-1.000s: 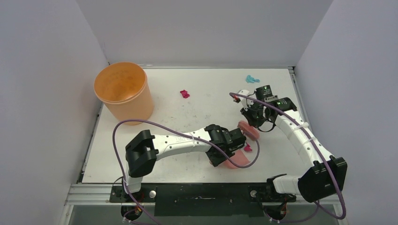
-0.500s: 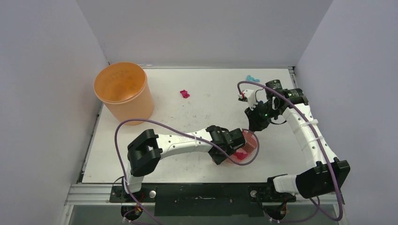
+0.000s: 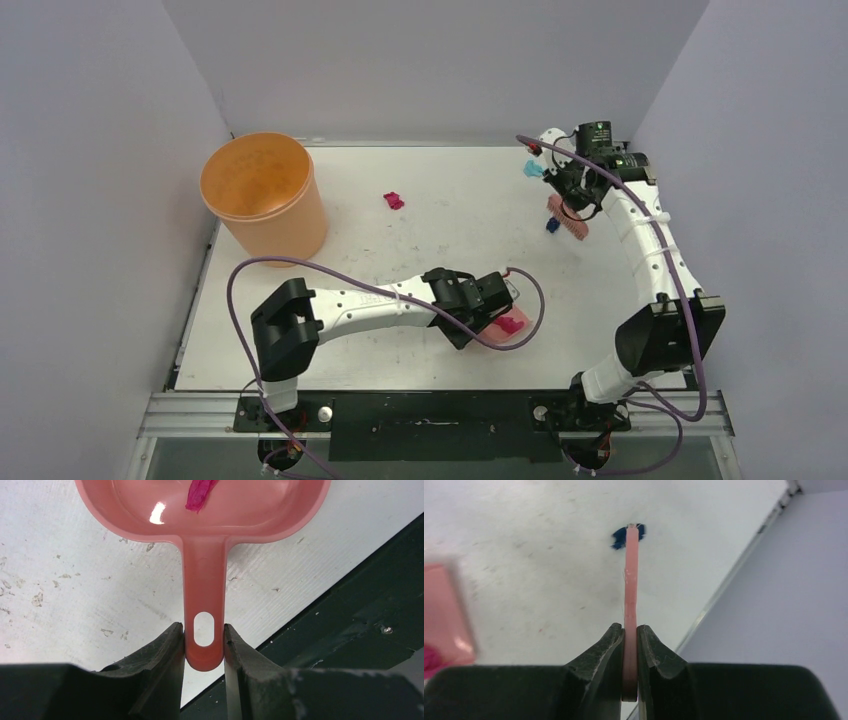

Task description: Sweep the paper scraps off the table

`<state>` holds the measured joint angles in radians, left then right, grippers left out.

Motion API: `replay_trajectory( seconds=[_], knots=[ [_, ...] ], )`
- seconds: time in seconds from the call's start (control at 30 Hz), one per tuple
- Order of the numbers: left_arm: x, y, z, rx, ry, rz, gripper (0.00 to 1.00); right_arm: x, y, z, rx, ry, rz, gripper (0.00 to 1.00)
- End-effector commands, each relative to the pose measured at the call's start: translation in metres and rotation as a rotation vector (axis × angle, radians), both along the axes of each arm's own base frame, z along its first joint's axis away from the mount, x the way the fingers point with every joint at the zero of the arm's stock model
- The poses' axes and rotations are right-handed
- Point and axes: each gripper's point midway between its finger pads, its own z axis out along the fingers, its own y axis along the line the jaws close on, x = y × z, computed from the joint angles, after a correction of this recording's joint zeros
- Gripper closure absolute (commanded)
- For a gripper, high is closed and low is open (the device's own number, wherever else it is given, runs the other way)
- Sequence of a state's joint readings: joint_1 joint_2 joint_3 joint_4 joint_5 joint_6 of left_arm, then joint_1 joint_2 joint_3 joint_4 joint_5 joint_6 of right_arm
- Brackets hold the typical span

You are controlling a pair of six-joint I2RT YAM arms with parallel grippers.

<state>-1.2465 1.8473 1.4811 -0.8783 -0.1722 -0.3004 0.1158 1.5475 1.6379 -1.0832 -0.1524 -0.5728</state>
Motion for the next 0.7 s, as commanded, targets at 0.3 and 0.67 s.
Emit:
replay_trajectory(
  seconds=[0.3,0.67],
  knots=[
    [-0.008,0.022,0.015,-0.011,0.033,0.049,1.0,0.118,-0.029,-0.051,-0.235,-0.177,-0.177,0.95],
    [0.003,0.019,0.006,0.008,0.03,0.054,1.0,-0.039,0.117,-0.079,0.1,0.208,0.191,0.95]
  ],
)
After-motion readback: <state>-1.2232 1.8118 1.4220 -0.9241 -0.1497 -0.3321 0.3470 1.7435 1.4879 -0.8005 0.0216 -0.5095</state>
